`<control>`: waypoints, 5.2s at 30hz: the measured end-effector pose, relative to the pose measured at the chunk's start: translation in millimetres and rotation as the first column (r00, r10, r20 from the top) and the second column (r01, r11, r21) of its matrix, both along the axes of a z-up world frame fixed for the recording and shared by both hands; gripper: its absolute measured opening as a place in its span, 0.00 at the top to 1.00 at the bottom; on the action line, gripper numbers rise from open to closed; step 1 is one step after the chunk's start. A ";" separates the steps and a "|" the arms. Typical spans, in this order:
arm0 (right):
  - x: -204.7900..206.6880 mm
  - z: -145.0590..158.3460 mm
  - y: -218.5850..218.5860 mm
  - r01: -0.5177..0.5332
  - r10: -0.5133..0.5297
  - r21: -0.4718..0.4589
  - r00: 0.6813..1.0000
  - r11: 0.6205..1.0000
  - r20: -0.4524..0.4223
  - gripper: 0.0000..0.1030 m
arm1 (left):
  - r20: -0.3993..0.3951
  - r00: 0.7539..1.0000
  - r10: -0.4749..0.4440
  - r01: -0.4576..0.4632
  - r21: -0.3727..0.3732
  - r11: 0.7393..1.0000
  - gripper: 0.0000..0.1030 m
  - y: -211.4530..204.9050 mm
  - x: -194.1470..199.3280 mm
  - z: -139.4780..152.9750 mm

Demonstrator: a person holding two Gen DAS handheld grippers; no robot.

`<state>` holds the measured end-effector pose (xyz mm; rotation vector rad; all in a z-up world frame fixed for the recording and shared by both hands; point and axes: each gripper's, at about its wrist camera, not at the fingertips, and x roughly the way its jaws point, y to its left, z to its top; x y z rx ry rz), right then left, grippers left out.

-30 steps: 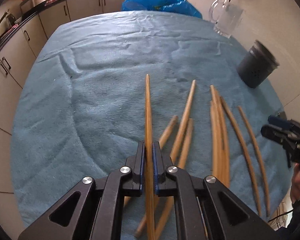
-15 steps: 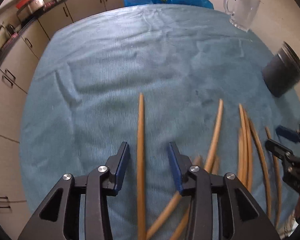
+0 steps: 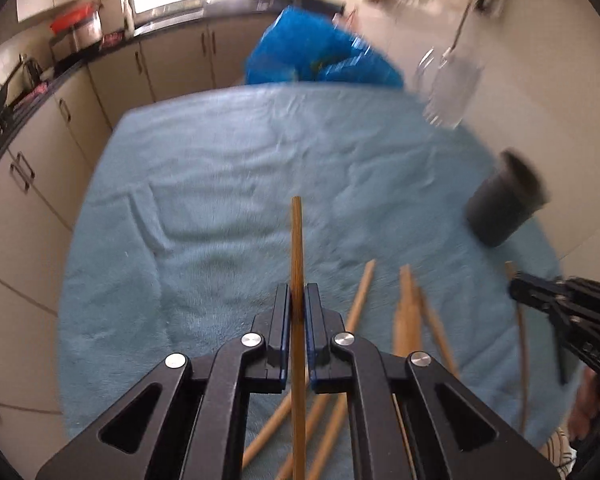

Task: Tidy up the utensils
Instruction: 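Grasp a wooden chopstick with the left tool while the right tool grasps another, then lift both held chopsticks upright and carry them over the black cup, then lower the chopsticks into the black cup and open both tools, then grasp another chopstick with the left tool while the right tool grasps one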

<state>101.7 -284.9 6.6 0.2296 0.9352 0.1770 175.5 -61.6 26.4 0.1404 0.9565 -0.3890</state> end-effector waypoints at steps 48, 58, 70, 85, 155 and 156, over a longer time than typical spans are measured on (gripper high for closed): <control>-96.9 132.7 -37.7 0.106 -0.108 0.035 0.845 0.994 0.524 0.94 | 0.262 0.960 -0.096 0.124 -0.094 0.988 0.94 -65.8 -66.7 123.9; -96.1 155.3 -69.0 0.149 -0.149 0.046 0.823 0.988 0.548 0.94 | 0.258 0.956 -0.136 0.169 -0.108 0.980 0.94 -109.0 -51.9 140.6; -72.5 192.6 -103.9 0.192 -0.195 0.067 0.791 0.979 0.580 0.94 | 0.277 0.946 -0.167 0.213 -0.146 0.966 0.94 -163.9 -23.1 173.8; -21.9 188.9 -127.7 0.242 -0.227 0.046 0.802 0.969 0.552 0.94 | 0.219 0.964 -0.149 0.200 -0.232 0.952 0.94 -210.6 31.6 156.5; -93.4 69.3 -6.1 -0.084 0.060 0.077 0.962 0.993 0.267 0.72 | 0.119 0.988 0.100 -0.080 -0.162 0.984 0.62 26.4 -77.2 52.4; -91.3 62.5 -2.6 -0.088 0.067 0.079 0.967 0.993 0.244 0.72 | 0.101 0.988 0.114 -0.097 -0.154 0.983 0.62 35.8 -80.8 41.6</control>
